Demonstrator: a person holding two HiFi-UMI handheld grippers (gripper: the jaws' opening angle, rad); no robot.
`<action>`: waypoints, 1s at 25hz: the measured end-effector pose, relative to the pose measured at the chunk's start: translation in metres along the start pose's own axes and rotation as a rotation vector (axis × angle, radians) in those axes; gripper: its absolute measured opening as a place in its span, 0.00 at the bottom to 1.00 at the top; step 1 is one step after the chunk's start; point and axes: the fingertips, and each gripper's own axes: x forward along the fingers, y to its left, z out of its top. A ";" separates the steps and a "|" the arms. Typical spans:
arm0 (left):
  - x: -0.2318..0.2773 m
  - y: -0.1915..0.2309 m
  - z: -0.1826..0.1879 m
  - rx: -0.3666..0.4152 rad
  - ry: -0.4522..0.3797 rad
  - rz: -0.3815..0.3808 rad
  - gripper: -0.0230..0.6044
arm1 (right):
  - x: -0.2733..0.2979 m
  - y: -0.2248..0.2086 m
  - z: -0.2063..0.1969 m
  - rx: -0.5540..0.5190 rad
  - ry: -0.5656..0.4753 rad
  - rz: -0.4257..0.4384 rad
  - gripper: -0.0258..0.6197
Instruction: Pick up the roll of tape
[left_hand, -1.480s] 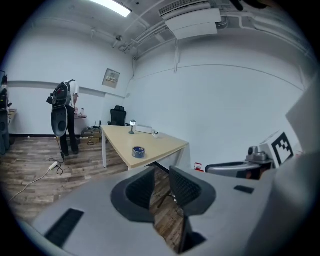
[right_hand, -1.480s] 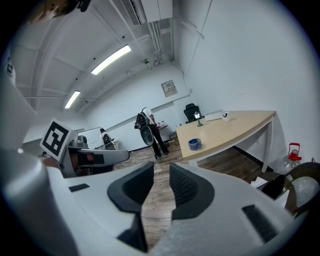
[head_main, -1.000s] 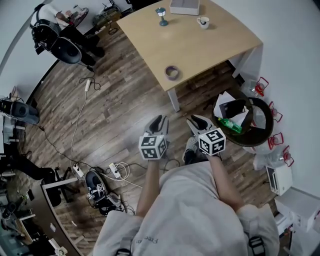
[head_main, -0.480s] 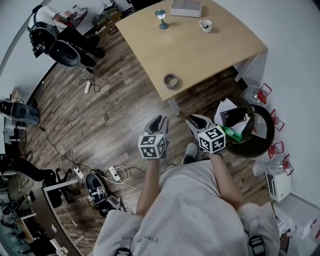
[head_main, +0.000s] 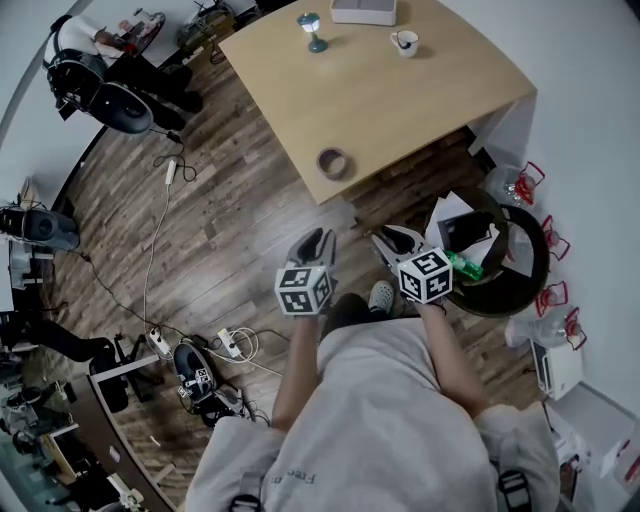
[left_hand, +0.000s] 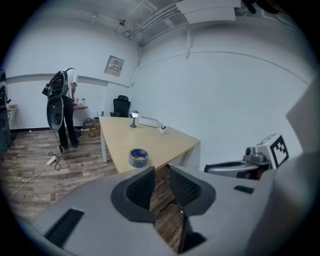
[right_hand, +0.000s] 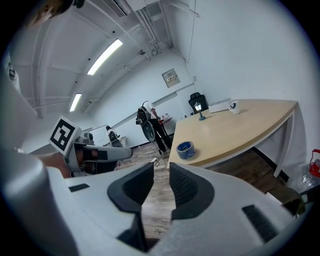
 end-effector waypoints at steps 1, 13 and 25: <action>0.000 0.001 -0.002 0.001 0.006 0.003 0.18 | 0.001 0.000 -0.002 0.005 0.002 0.004 0.19; 0.009 0.002 0.000 0.013 0.028 0.005 0.18 | 0.006 -0.012 -0.003 0.045 0.002 0.013 0.19; 0.034 0.050 0.026 -0.019 0.035 0.000 0.18 | 0.065 -0.024 0.021 0.051 0.045 0.013 0.19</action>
